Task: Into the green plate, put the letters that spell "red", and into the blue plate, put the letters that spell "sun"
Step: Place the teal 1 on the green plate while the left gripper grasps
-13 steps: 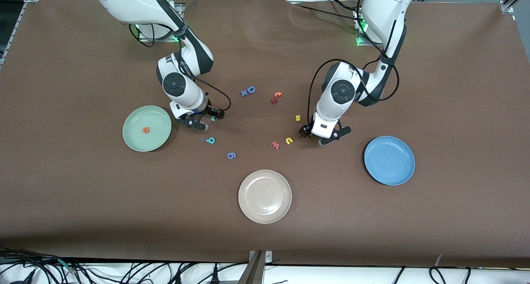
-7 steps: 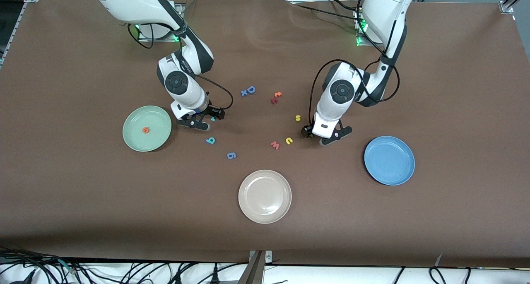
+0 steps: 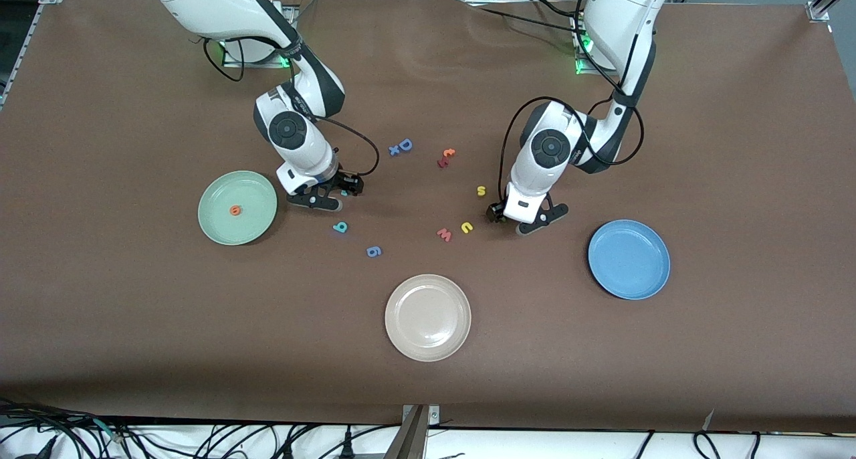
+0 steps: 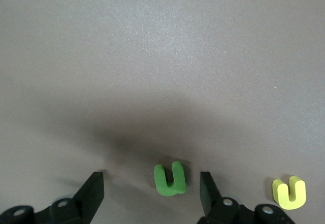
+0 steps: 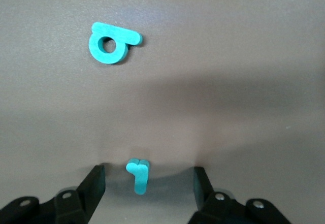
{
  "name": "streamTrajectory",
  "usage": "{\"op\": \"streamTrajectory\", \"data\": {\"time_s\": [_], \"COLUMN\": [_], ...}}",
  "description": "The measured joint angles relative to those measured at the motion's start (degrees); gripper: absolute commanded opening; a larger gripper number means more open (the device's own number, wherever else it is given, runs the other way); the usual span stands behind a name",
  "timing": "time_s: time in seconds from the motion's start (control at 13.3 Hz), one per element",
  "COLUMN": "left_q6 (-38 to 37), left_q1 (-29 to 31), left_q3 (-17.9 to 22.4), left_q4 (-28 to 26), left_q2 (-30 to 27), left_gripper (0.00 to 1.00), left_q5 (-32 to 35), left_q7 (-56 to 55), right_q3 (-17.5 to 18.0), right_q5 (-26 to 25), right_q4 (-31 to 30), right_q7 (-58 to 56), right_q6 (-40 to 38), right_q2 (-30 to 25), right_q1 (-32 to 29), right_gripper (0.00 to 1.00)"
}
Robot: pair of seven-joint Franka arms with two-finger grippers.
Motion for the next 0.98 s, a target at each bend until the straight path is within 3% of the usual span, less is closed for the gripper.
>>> {"op": "streamTrajectory", "data": {"time_s": [0.15,0.23,0.38,0.53,0.75,0.98], "left_q6": [0.0,0.0,0.02,0.08,0.15,0.18], "left_q1": [-0.08,-0.18,-0.41,-0.72,-1.05,-1.83], "left_q3": [0.0,0.0,0.0,0.0,-0.01,-0.01], "left_q4": [0.0,0.0,0.0,0.0,0.0,0.0], "left_q2": [0.05,0.14,0.39,0.53,0.55,0.6], "left_gripper": [0.81,0.79,0.79,0.78,0.77,0.74], "left_q5": [0.0,0.0,0.0,0.01,0.01,0.01], "left_q7": [-0.02,-0.1,-0.44,-1.13,-2.43,-4.01], "right_q3": [0.0,-0.03,-0.03,0.02,0.2,0.25], "right_q5": [-1.13,-1.39,-1.44,-1.44,-1.45,-1.45], "right_q4": [0.0,0.0,0.04,0.1,0.28,0.39], "right_q7": [0.0,0.0,0.0,0.0,0.0,0.01], "right_q6": [0.0,-0.01,0.04,0.1,0.24,0.17], "right_q2": [0.01,0.0,-0.04,-0.08,-0.14,-0.32], "right_q1": [0.02,0.01,0.02,0.03,0.07,0.06], "right_gripper": [0.58,0.57,0.43,0.36,0.08,0.0]}}
